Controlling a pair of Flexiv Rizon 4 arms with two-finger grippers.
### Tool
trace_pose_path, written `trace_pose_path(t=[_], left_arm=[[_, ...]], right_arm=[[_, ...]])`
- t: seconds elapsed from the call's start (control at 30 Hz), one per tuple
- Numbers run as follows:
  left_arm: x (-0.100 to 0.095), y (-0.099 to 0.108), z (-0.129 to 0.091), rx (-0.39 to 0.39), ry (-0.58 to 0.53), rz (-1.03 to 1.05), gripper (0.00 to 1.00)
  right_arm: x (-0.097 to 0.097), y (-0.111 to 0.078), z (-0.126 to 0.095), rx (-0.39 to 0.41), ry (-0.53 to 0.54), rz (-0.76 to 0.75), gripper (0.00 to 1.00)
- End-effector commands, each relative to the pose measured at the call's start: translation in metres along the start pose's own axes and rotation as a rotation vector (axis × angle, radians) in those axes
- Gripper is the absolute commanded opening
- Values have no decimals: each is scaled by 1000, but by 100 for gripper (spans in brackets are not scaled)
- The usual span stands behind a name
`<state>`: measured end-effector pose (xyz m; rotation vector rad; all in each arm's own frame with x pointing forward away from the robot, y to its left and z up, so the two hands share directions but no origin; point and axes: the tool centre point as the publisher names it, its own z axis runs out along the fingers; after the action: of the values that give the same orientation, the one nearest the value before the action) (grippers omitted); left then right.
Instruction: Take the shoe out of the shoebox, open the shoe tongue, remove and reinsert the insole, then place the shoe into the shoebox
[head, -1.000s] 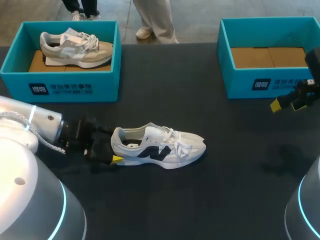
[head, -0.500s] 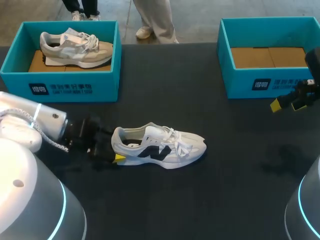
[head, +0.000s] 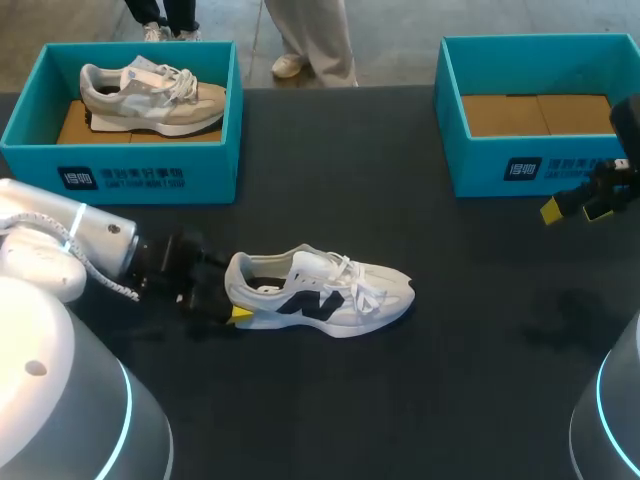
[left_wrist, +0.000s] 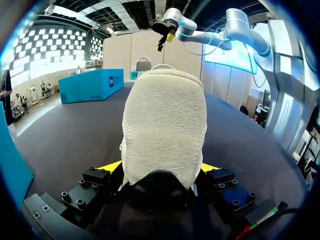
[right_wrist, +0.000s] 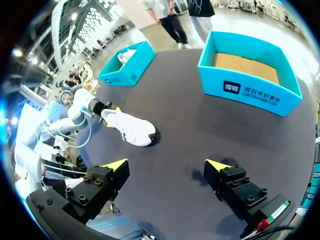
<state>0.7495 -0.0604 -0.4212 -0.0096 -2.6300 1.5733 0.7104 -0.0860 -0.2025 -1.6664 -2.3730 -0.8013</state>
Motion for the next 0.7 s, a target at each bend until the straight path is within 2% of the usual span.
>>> trace_pose_path(t=[0.03, 0.5, 0.7], left_arm=[[-2, 0, 2, -3, 2, -1, 0], [-2, 0, 2, -3, 2, -1, 0], [-2, 0, 2, -3, 2, -1, 0]], right_arm=[[0, 0, 1, 1, -1, 1, 100], [0, 0, 1, 1, -1, 1, 100], [17, 24, 3, 21, -68, 60, 100]])
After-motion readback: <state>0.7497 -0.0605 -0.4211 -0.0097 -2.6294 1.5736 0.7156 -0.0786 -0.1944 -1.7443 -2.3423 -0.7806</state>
